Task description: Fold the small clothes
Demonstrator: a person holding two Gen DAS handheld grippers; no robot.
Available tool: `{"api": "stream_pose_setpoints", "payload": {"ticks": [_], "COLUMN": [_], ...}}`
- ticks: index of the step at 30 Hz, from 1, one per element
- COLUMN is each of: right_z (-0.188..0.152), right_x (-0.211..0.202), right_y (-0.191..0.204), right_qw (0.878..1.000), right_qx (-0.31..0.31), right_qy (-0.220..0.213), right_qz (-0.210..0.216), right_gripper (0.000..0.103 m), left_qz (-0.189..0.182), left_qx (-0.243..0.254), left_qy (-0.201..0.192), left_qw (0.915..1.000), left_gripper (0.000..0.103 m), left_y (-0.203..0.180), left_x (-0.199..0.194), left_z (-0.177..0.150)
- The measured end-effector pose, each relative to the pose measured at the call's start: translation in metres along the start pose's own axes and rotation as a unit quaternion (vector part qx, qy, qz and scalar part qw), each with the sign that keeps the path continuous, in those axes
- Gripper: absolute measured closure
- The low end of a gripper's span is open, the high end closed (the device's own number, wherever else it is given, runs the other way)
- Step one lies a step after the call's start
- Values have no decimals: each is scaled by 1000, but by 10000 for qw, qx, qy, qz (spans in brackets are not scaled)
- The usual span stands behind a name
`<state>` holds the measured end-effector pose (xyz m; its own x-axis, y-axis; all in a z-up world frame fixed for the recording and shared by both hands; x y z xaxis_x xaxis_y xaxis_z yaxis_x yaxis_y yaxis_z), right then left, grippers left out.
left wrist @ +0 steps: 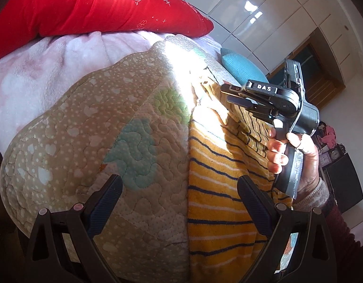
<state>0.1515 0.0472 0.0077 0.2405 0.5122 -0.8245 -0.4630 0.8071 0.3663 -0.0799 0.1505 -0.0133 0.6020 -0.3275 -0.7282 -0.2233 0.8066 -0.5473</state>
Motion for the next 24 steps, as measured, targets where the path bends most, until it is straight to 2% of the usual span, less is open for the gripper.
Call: {"api": "stream_pose_setpoints", "payload": {"ticks": [5,8,9,11,12,13,14,15,19,24], "right_z": [-17,-39,-46,-60,-66,-72,-79,-86,-128,-199], "right_x": [-47,-79,-91,-111,-123,-137,-150,-160,-180,-168], "right_y": [-114,-192,-215,-249,-261,-270,-274,-274,-255,-202], "right_qw": [9928,9775,9721,9654,9605,9534,9480,9490,9600,9711], "right_qx": [926,1671,1896,2273,2417,2521,2562,2543,2519,2338], "right_qy": [-174,-288,-388,-554,-664,-740,-782,-831,-802,-488], "right_qz": [-742,-1257,-1323,-1149,-1208,-1485,-1719,-1665,-920,13], "right_gripper": [66,68,71,75,72,64,62,61,61,61], "left_qz": [185,262,291,330,343,350,341,318,189,-173], "left_qx": [50,106,145,216,252,282,304,315,283,420], "left_qy": [67,174,201,238,252,266,283,308,478,636], "left_qw": [9998,9994,9993,9989,9988,9986,9986,9985,9983,9969], "left_gripper": [6,6,6,6,6,6,6,6,6,6], "left_y": [2,0,-2,-7,-9,-11,-13,-15,-15,-27], "left_x": [3,10,12,15,16,17,18,19,26,33], "left_z": [-2,-7,-9,-11,-12,-13,-14,-15,-23,-38]}}
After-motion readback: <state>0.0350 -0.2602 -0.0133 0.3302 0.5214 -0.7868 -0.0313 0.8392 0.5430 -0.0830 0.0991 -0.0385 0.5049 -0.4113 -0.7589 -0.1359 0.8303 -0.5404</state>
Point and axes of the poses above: each gripper's, at about its wrist camera, not at the fingertips, and x roughly the way its jaws point, y to its left, z to its top, the point moved 9 cm from there along x, roughly the way its jaws point, and after that the axes turned 8 degrees about y, right-handed, at the moved point
